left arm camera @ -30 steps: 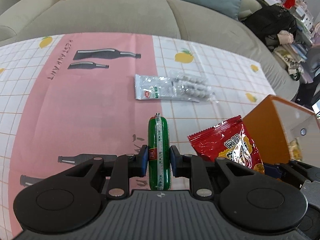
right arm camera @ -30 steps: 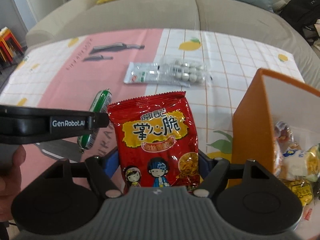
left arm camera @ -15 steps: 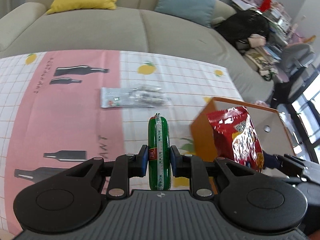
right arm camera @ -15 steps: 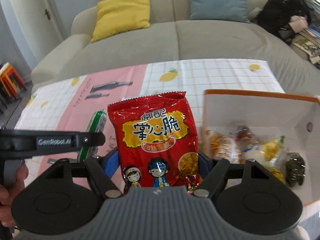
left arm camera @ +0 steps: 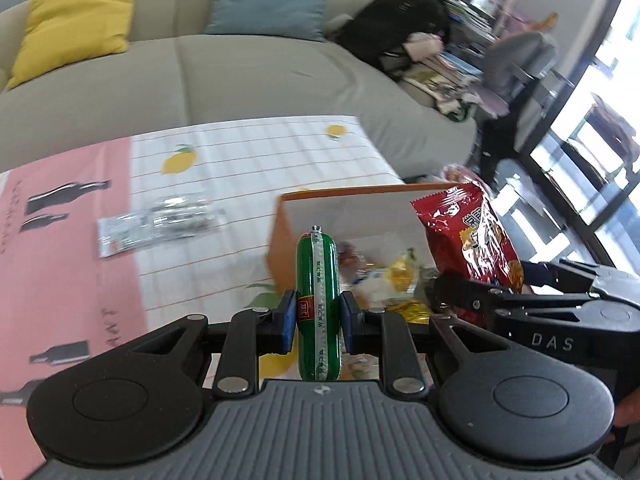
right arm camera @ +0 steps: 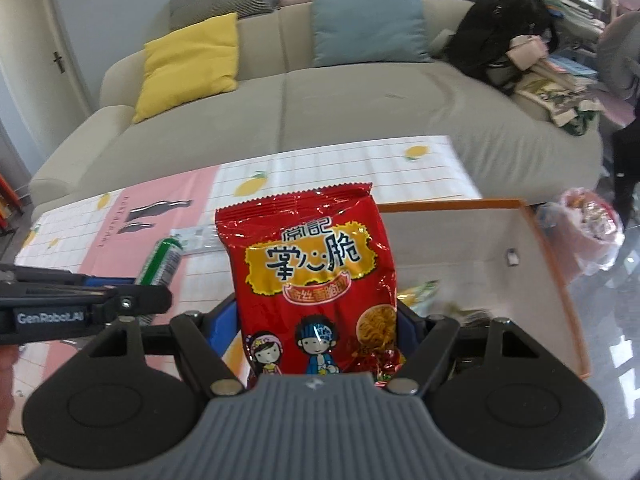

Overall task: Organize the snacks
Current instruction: 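Lower both grippers into the box and open them to drop the snacks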

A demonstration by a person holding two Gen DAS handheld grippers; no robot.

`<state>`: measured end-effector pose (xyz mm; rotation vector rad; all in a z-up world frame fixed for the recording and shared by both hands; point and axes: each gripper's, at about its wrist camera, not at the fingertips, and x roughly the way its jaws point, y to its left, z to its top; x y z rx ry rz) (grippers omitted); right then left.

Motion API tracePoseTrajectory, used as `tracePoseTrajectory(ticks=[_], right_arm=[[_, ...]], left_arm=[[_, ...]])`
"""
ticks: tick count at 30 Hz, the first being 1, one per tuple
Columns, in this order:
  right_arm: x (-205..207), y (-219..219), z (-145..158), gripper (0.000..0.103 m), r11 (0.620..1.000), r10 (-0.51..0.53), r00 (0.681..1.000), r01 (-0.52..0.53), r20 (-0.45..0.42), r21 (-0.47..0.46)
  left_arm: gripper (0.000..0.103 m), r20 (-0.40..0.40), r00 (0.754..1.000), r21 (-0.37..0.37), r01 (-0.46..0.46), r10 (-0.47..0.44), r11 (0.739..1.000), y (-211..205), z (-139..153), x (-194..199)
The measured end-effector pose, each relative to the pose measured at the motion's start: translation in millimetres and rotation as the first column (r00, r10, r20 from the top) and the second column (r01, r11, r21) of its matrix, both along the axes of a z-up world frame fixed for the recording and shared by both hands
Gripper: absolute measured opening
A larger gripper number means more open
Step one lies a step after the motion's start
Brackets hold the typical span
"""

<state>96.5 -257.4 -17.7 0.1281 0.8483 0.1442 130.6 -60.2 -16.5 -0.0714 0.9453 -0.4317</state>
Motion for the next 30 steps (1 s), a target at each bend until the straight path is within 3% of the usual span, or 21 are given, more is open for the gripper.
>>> tracePoseTrajectory(ticks=[12,18,24,30], right_arm=[[31.1,-83.9,-17.6,0.074,0.989,-0.099,0.991,0.088,-0.089,-0.116],[57.7,-88.4,-38.0,0.074,0.984,-0.05,0.988,0.024,-0.148,-0.176],[88.2,-80.2,-67.9,0.074,0.956,-0.027,0.979,-0.033,-0.202,-0.29],[110.9,-73.4,-96.2,0.074,0.934,-0.022,0.965,-0.073,-0.26,-0.349]], left_arm=[[0.025,-0.042,0.985,0.009,0.167,-0.167,0.986,-62.5,-19.6,38.8],[0.025,-0.068,0.976,0.058,0.209,-0.205,0.976,-87.2,-42.2,62.6],[0.025,-0.057,0.973,0.184,0.232,-0.225,0.955,-108.9,-62.0,78.2],[0.025,-0.073,0.969,0.229,0.246,-0.236,0.942,-121.6,-79.1,90.4]])
